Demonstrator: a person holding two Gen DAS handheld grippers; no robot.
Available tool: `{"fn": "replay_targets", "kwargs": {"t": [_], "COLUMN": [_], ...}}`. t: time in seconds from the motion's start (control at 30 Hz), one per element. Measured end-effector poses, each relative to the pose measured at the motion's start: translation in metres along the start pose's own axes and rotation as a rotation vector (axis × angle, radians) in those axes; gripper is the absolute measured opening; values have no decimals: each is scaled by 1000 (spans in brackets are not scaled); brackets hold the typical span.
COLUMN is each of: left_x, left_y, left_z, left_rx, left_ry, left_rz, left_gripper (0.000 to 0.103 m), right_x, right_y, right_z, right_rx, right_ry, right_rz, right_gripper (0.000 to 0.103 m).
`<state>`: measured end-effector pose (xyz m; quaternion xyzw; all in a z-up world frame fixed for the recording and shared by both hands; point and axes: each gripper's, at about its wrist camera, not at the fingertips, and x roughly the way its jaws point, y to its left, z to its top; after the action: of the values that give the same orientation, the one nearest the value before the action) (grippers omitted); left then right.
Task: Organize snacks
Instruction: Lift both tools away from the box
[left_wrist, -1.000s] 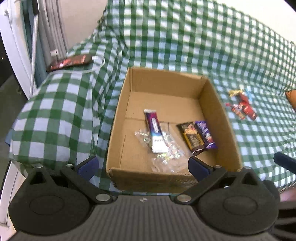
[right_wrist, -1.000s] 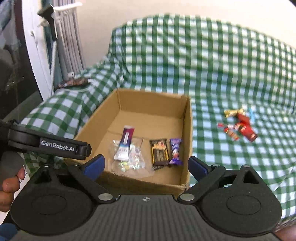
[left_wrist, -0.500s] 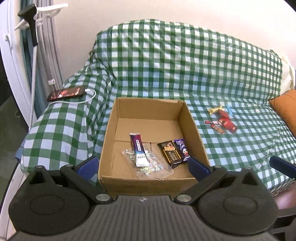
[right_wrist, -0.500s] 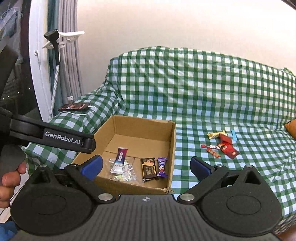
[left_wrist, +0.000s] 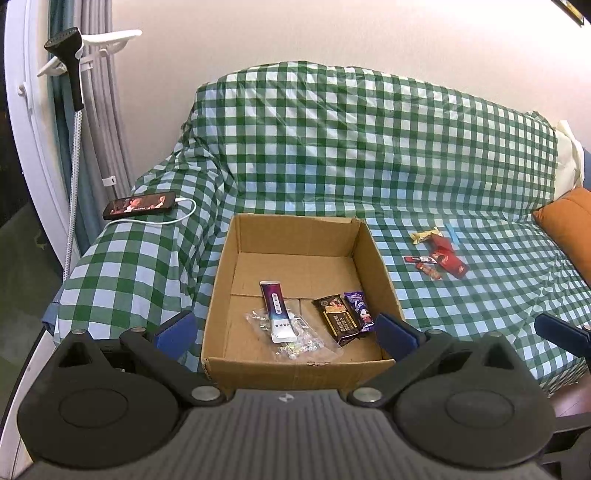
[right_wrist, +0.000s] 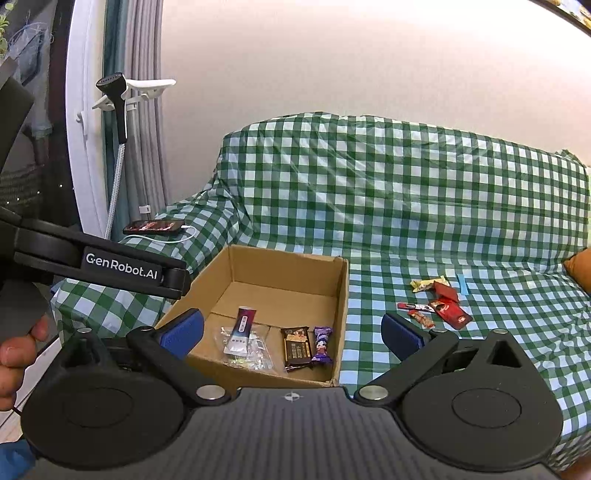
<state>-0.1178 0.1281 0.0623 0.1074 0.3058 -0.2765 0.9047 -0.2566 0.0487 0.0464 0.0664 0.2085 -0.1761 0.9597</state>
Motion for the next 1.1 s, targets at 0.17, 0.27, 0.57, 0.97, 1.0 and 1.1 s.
{"fn": "replay_targets", "kwargs": {"t": [0.17, 0.27, 0.57, 0.97, 1.0, 1.1], "left_x": [-1, 0, 9, 32, 34, 43], "left_y": [2, 1, -2, -13, -15, -21], "left_z": [-1, 0, 0, 4, 5, 10], "left_rx": [-2, 2, 18, 51, 55, 72], "left_ry": [0, 4, 31, 77, 81, 91], "left_rz": [3, 5, 14, 37, 39, 39], "left_gripper": [103, 103, 103, 103, 103, 103], "right_x": [0, 0, 9, 29, 32, 39], "right_y": [0, 0, -2, -19, -21, -31], "right_z": [0, -1, -3, -11, -12, -13], "right_rx": [-1, -3, 18, 74, 82, 111], "right_ry": [3, 7, 29, 75, 79, 92], "right_rz": [5, 10, 15, 29, 30, 26], "right_gripper": [102, 102, 102, 102, 102, 102]}}
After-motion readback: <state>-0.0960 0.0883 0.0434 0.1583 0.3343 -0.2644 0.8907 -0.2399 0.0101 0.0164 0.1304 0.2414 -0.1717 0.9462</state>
